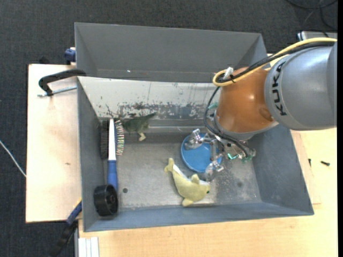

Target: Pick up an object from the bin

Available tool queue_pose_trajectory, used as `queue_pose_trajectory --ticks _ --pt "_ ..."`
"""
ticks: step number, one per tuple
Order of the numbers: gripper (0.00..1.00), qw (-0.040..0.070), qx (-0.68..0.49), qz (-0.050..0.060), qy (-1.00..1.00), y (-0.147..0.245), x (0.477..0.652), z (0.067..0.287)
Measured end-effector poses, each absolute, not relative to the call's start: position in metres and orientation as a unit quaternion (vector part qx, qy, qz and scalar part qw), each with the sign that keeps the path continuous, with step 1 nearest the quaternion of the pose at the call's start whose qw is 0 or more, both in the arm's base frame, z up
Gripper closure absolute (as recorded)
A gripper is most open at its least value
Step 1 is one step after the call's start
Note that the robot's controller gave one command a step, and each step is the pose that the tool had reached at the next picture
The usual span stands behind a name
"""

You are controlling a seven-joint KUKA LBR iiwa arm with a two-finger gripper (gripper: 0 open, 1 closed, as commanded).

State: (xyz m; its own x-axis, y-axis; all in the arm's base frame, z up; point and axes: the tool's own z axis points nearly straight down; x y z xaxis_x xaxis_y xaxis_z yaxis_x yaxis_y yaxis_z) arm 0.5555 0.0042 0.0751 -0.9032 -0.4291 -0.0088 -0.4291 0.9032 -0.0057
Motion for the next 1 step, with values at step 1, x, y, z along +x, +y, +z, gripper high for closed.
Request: queue_pose_trajectory --ticks 1 --pt "0.00 0.005 -0.220 -0.002 0.975 0.0042 0.5555 0.0751"
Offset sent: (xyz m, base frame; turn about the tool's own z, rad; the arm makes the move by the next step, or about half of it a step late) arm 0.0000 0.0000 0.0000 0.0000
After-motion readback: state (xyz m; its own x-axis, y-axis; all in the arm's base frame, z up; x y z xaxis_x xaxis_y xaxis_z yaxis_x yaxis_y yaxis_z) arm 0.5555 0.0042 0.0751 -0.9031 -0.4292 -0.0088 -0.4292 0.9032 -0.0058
